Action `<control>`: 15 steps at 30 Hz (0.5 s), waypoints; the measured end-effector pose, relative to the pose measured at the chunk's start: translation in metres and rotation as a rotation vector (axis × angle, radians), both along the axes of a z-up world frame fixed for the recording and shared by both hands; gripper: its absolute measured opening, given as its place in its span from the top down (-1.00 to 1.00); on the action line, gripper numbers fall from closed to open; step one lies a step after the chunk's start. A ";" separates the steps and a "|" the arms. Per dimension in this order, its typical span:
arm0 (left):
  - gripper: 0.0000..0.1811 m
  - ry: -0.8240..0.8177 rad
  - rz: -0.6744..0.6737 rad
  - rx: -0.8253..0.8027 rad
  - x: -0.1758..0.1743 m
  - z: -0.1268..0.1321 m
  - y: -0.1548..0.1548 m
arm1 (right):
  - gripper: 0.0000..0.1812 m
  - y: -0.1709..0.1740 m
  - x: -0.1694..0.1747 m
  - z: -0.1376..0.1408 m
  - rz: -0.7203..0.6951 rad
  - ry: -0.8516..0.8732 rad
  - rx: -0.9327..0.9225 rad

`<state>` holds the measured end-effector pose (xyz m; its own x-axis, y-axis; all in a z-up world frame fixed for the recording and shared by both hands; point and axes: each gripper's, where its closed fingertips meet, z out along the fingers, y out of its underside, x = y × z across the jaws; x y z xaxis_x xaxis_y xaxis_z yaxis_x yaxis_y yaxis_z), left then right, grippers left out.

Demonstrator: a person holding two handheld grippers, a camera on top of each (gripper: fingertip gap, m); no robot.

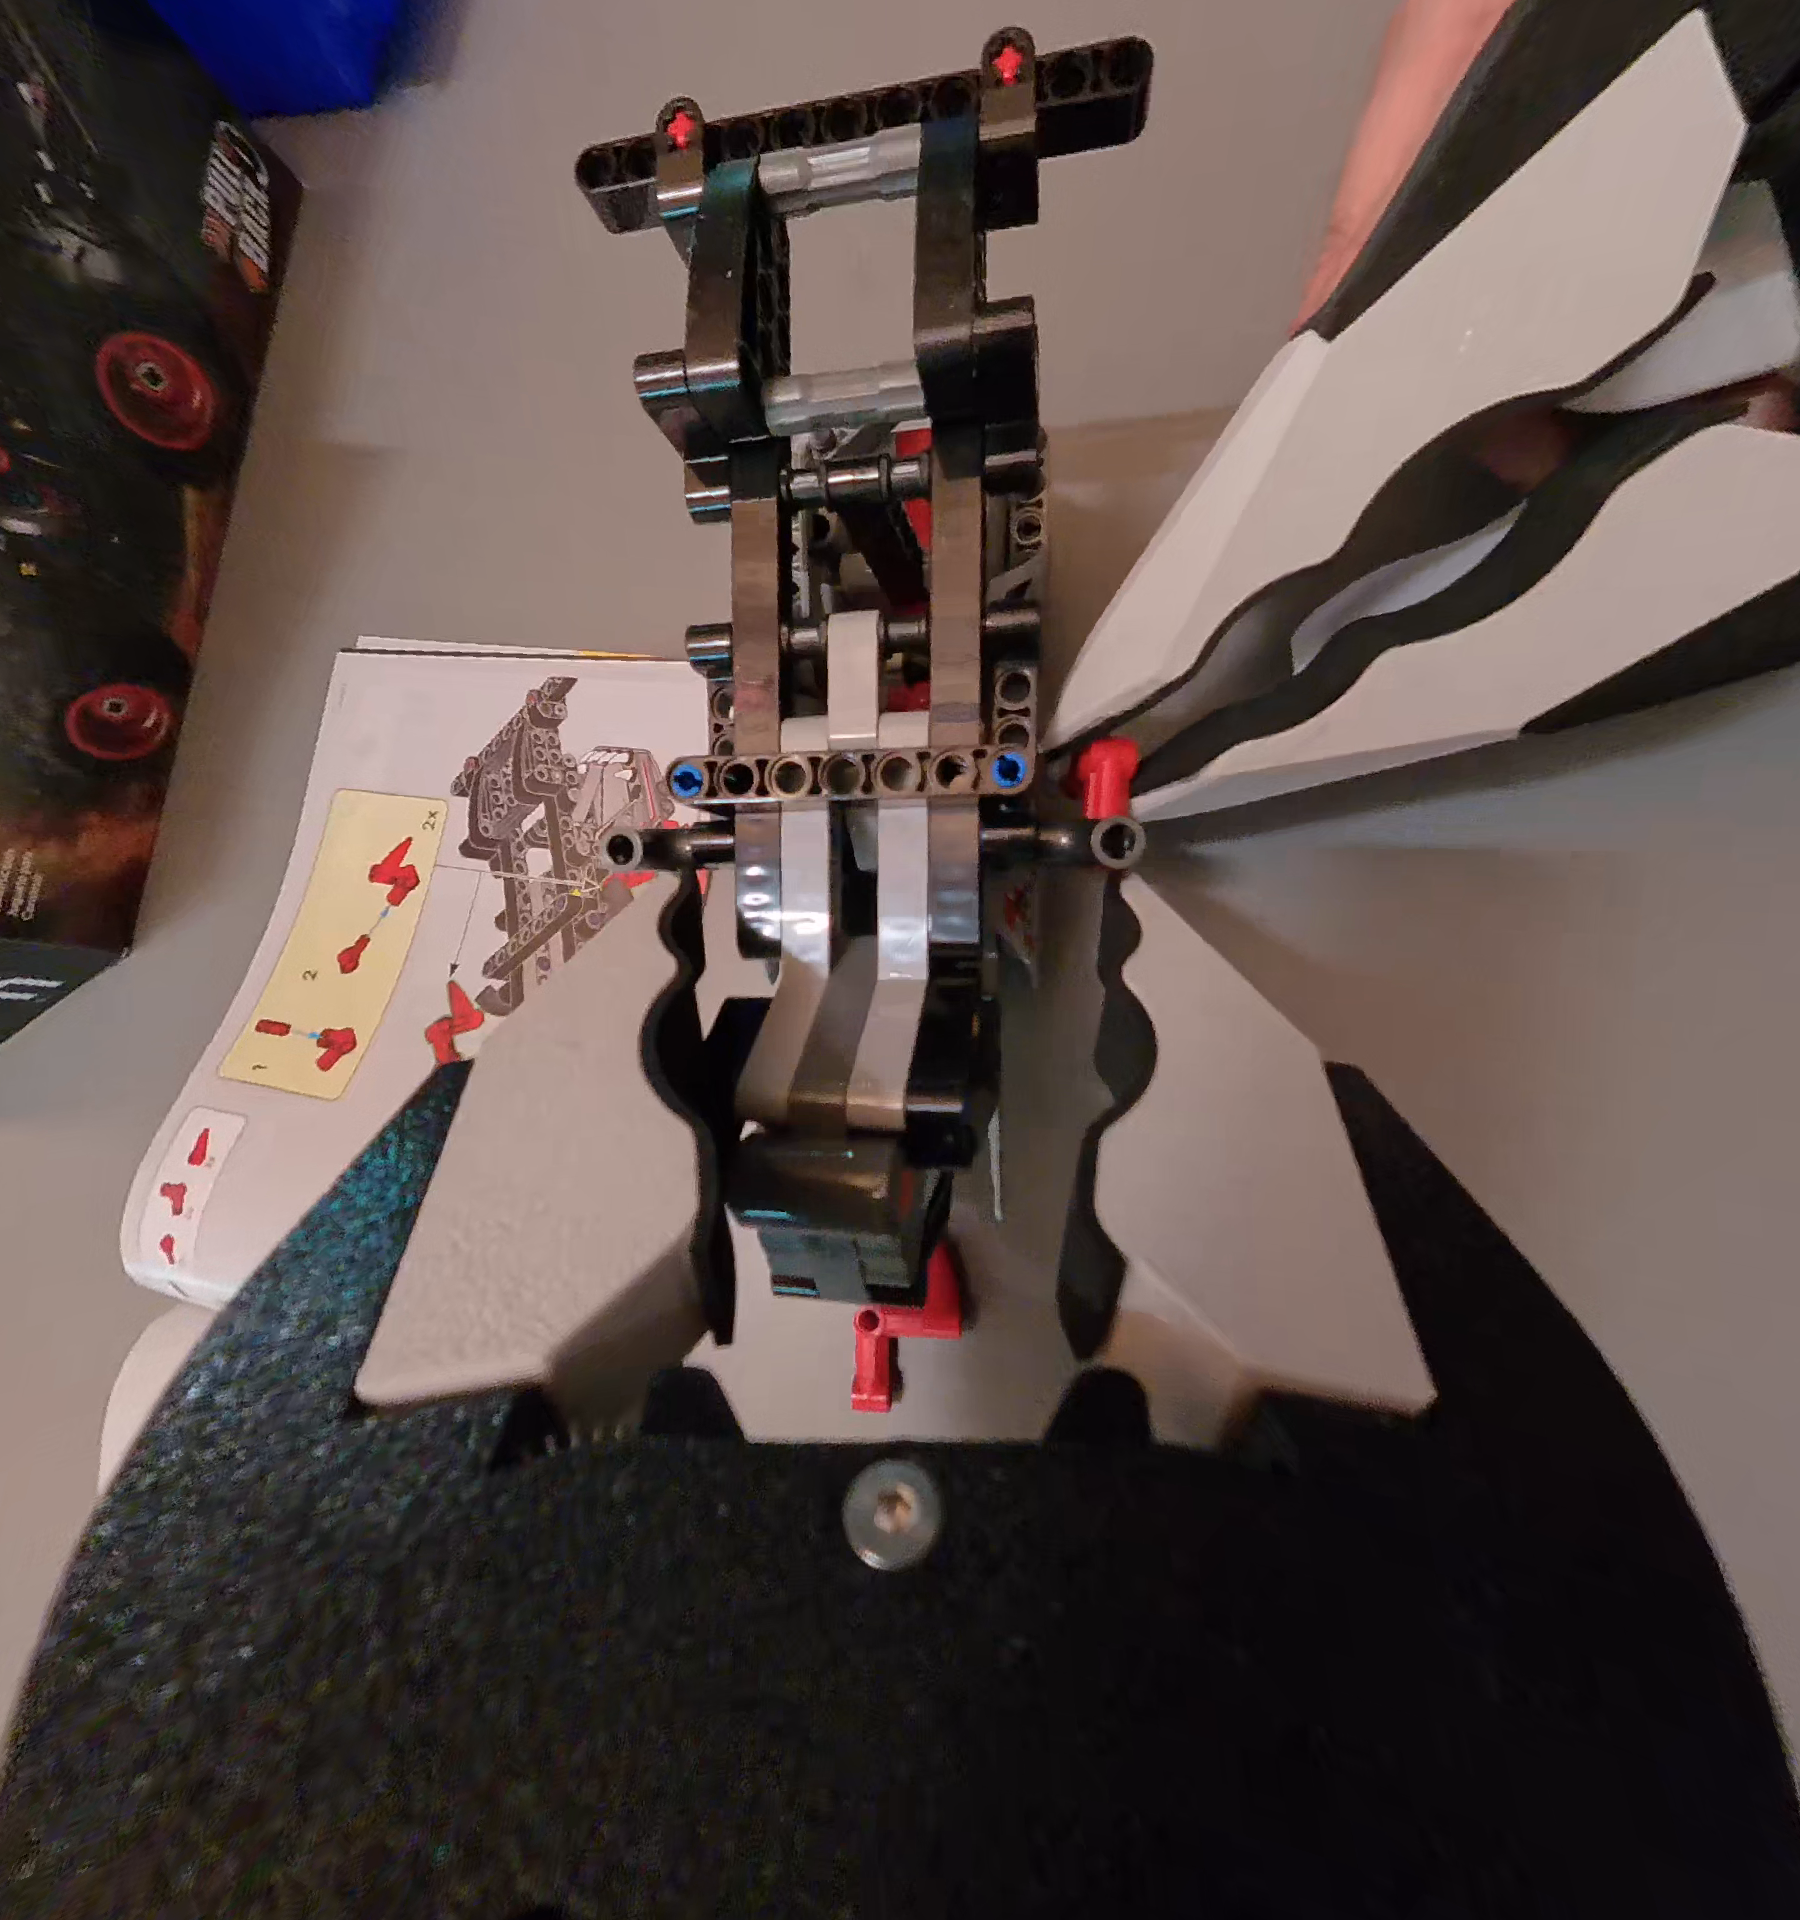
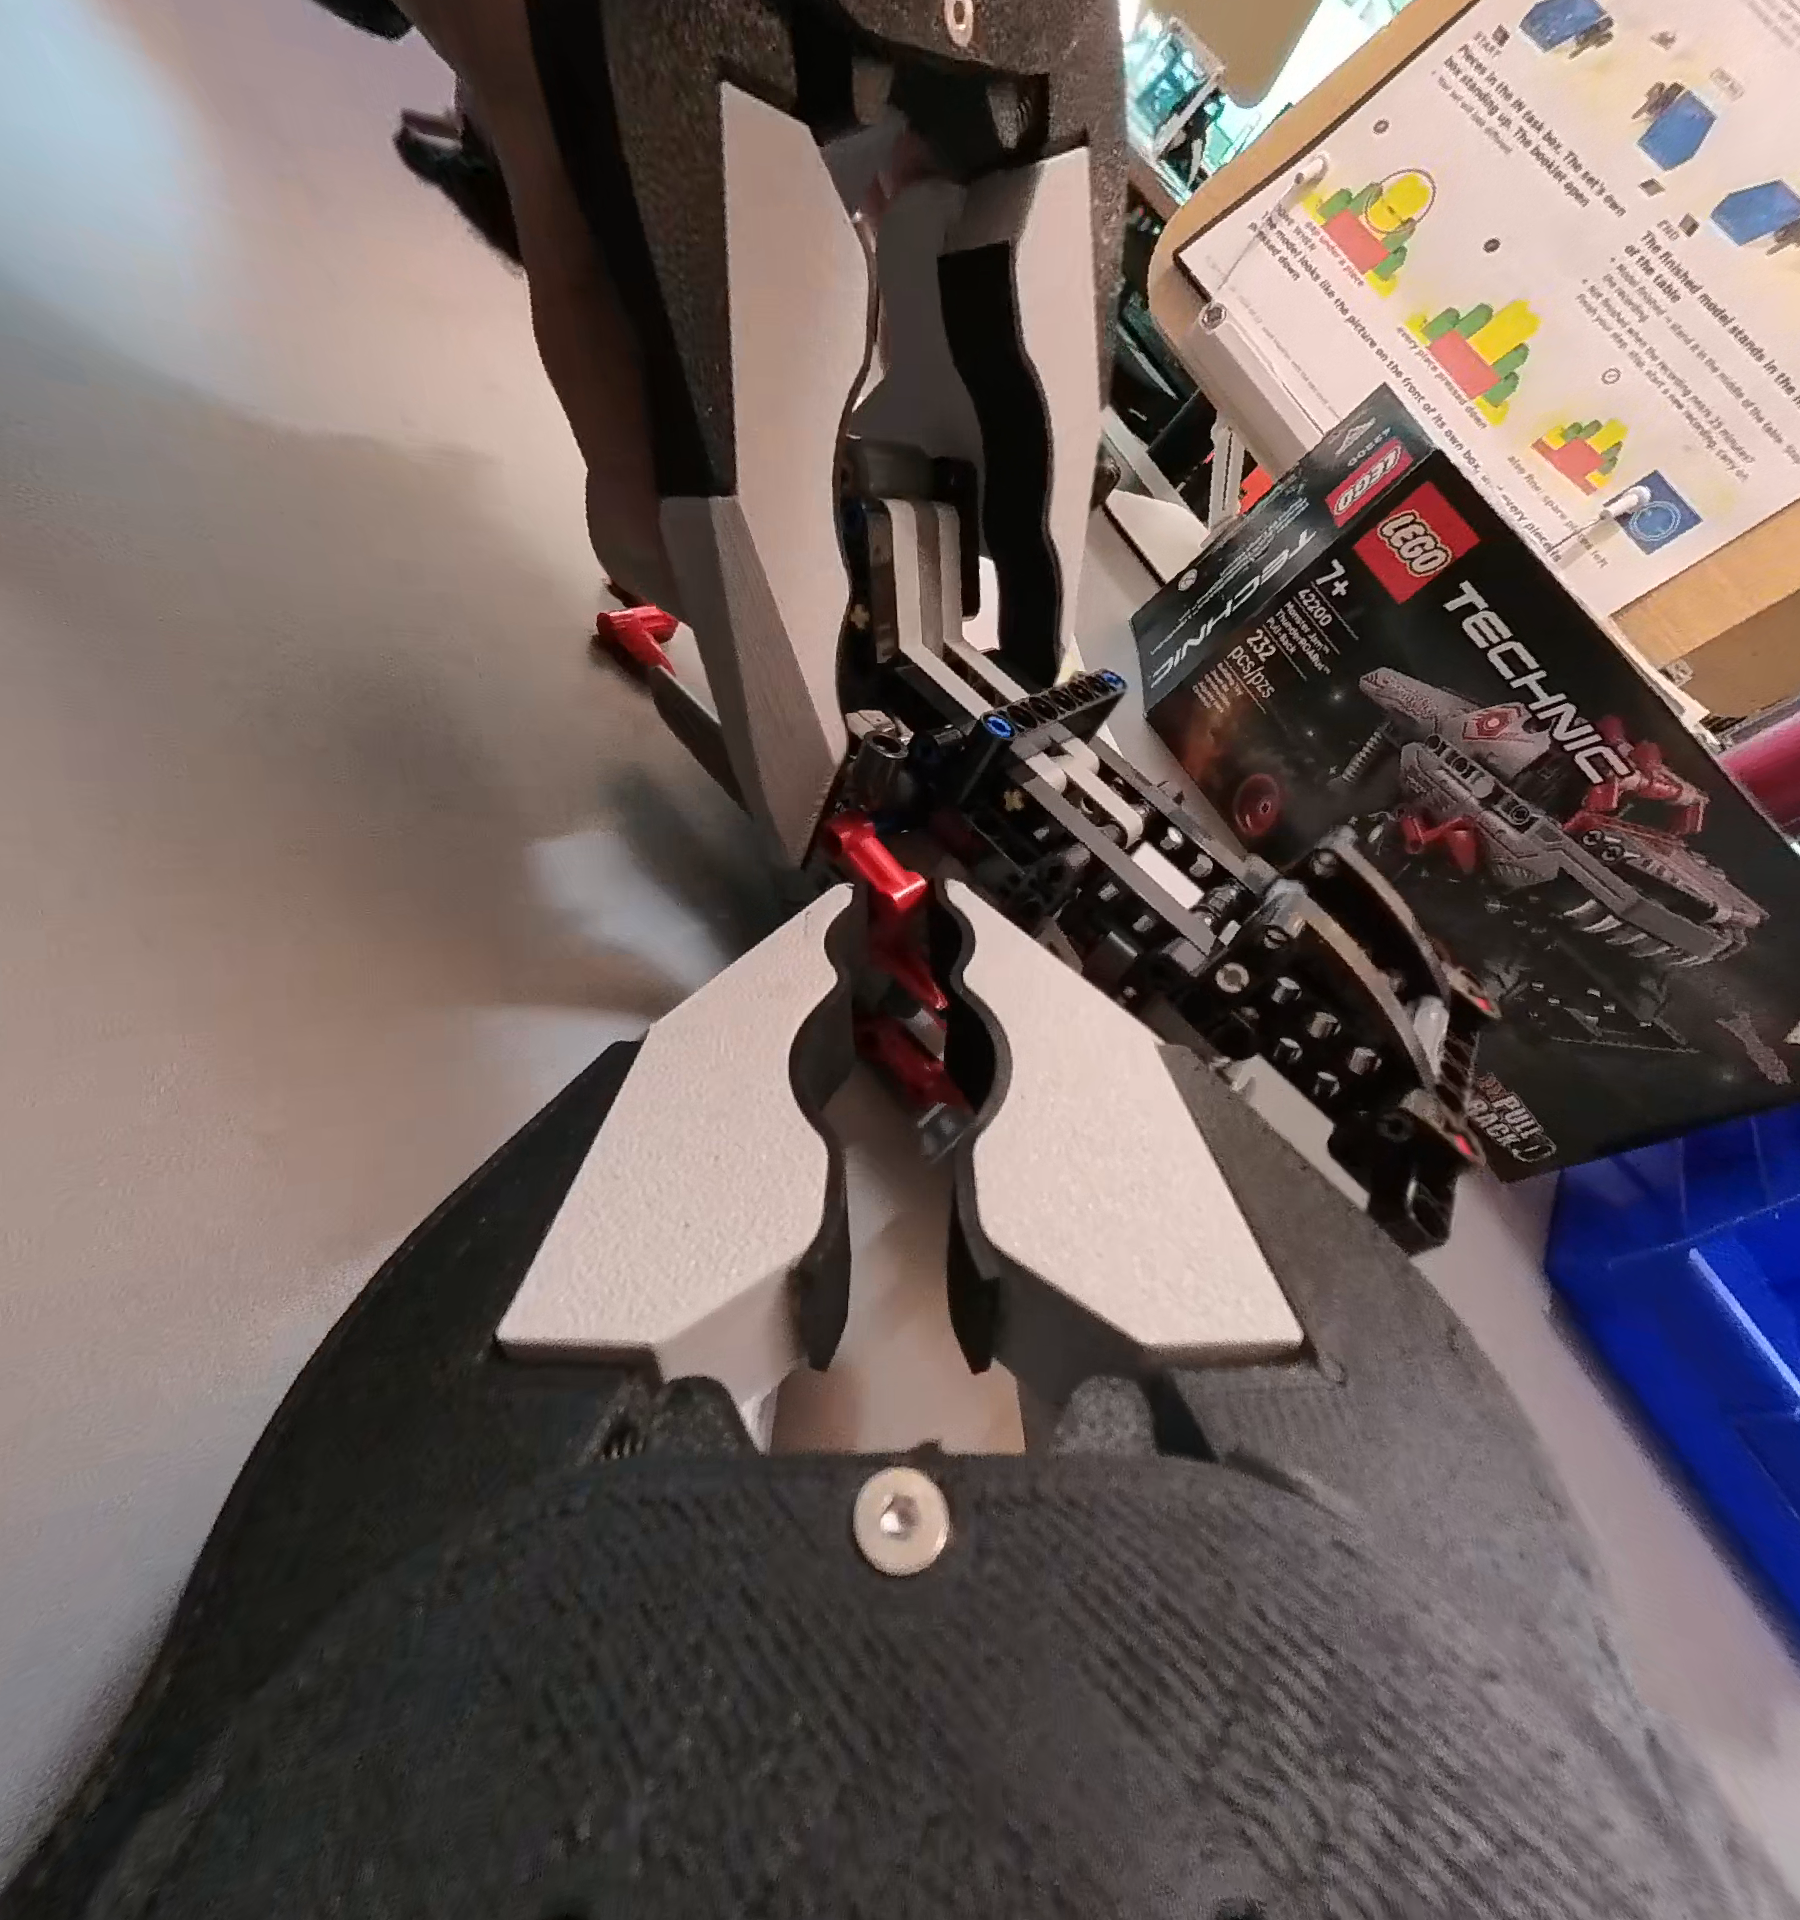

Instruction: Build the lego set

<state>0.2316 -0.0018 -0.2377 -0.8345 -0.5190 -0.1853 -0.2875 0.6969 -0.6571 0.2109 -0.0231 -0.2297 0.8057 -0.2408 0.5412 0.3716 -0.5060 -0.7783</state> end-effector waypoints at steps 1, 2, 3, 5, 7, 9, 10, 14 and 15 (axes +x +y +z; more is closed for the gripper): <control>0.18 -0.003 0.007 -0.013 0.000 0.000 0.000 | 0.90 0.000 0.000 0.000 -0.002 0.001 0.000; 0.18 -0.004 0.014 -0.026 0.000 0.000 0.000 | 0.90 0.000 0.001 0.000 -0.005 0.004 0.001; 0.18 -0.007 0.019 -0.035 0.000 0.000 0.000 | 0.90 0.000 0.001 0.000 -0.007 0.009 0.001; 0.19 -0.022 0.012 -0.036 -0.001 -0.001 0.000 | 0.90 0.001 0.001 -0.001 0.001 0.021 -0.001; 0.19 -0.040 0.006 -0.022 -0.001 -0.002 0.002 | 0.90 0.001 0.001 -0.001 0.004 0.031 0.001; 0.15 -0.048 0.013 -0.023 0.001 -0.003 0.001 | 0.90 0.001 0.002 -0.001 0.003 0.042 -0.001; 0.13 -0.044 0.016 -0.028 0.001 -0.003 0.000 | 0.90 0.001 0.002 -0.001 0.005 0.048 -0.001; 0.01 0.012 0.014 -0.114 -0.003 -0.001 -0.006 | 0.90 0.001 0.004 -0.002 -0.001 0.040 -0.013; 0.05 0.006 0.025 -0.126 -0.001 -0.001 -0.006 | 0.90 0.000 0.005 -0.002 -0.003 0.030 -0.019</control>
<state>0.2309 -0.0075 -0.2383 -0.8219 -0.5585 -0.1119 -0.3082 0.6013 -0.7372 0.2155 -0.0226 -0.2313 0.8211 -0.2331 0.5211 0.3463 -0.5222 -0.7793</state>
